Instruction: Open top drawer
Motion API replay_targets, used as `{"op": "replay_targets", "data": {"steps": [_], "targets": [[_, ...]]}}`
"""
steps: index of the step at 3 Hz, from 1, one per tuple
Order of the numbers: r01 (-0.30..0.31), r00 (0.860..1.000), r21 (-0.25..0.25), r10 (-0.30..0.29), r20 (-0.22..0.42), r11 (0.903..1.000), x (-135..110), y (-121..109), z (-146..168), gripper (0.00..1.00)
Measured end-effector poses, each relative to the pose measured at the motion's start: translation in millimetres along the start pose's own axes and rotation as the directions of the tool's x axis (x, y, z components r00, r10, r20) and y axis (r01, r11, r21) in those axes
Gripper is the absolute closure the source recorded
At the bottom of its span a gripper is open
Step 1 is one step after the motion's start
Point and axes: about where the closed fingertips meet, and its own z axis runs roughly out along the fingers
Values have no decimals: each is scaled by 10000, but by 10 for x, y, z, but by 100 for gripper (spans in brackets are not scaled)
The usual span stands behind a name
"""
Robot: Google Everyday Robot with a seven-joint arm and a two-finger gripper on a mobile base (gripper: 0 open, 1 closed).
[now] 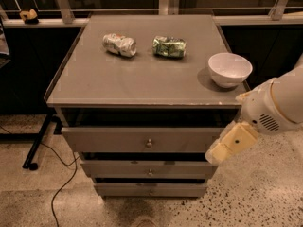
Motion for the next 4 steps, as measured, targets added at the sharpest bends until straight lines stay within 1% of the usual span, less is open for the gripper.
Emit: {"op": "replay_targets", "data": {"steps": [1,2,3,4], "targets": [[-574,9983,-320,577,85,9978,94,45,206,0],[-1113,9937,-544,1118,47,9923,214,68,352,0],[-2040,9789,-69,2040,89,9790,352,58,405,0],[-2582,9656,249,2571,383,9658,402,23,451,0]]}}
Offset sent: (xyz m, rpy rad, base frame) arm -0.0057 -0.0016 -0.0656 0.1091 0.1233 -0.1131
